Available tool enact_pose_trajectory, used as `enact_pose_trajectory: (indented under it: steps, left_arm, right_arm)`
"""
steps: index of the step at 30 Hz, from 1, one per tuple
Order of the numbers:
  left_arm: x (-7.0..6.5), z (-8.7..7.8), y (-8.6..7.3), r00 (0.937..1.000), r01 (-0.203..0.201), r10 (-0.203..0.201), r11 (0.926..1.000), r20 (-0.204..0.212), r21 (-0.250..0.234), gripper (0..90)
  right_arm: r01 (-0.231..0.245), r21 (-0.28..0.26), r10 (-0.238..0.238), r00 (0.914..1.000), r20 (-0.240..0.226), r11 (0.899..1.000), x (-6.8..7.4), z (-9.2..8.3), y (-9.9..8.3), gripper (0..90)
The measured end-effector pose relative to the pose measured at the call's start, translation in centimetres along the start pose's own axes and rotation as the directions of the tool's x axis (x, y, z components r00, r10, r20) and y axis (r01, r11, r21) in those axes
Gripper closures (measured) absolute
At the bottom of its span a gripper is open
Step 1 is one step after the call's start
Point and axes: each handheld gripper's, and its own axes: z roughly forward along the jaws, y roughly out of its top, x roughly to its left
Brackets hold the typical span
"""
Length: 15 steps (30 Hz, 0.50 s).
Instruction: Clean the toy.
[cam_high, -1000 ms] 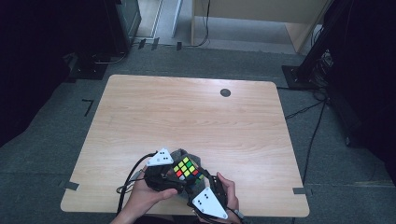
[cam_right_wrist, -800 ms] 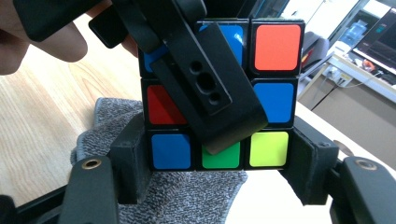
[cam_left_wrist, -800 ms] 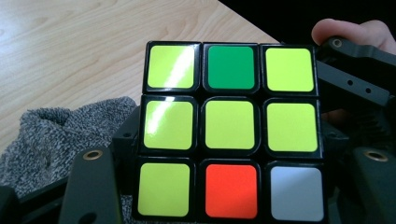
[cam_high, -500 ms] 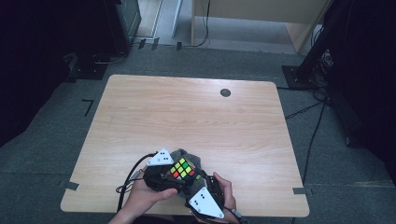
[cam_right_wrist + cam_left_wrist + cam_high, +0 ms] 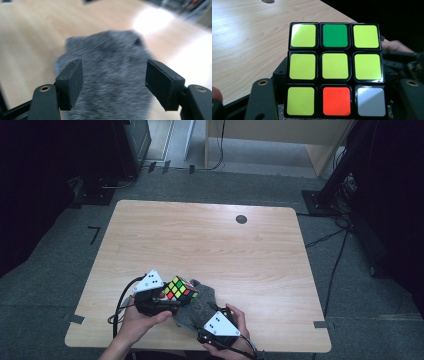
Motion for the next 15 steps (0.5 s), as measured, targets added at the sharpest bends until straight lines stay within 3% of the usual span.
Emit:
enact_pose_trajectory:
  steps: [2, 3, 4, 7, 11, 15]
  left_arm:
    - [0.2, -0.1, 0.0, 1.0000, 0.005, -0.005, 1.0000, -0.001, -0.005, 34.1]
    - [0.2, -0.1, 0.0, 1.0000, 0.005, -0.005, 1.0000, -0.001, -0.005, 34.1]
    - [0.3, -0.1, -0.1, 1.0000, 0.001, -0.001, 1.0000, -0.002, -0.008, 34.1]
    - [0.4, -0.1, -0.2, 1.0000, -0.003, 0.003, 0.9999, -0.003, -0.015, 34.1]
    - [0.5, -0.1, -0.1, 0.9998, -0.007, 0.006, 0.9994, -0.018, -0.033, 34.0]
    - [1.0, 0.3, 0.1, 0.9992, -0.015, 0.013, 0.9993, -0.037, -0.036, 34.0]
  right_arm:
    - [-0.006, 0.050, 0.007, 0.9997, -0.023, 0.999, 0.2, 0.8, -0.2, 33.3]
    - [-0.006, 0.050, 0.007, 0.9997, -0.023, 0.999, 0.2, 0.8, -0.2, 33.3]
    - [-0.021, 0.109, 0.023, 0.9996, -0.015, 0.994, 0.1, 1.7, -0.5, 34.8]
    - [-0.043, 0.157, 0.045, 0.9990, -0.009, 0.987, -0.5, 2.3, -0.9, 37.5]
    - [-0.079, 0.216, 0.071, 0.9964, 0.048, 0.973, -1.9, 2.6, -1.2, 41.5]
    - [-0.123, 0.229, 0.099, 0.9888, 0.112, 0.966, -4.3, 2.7, -1.4, 46.0]
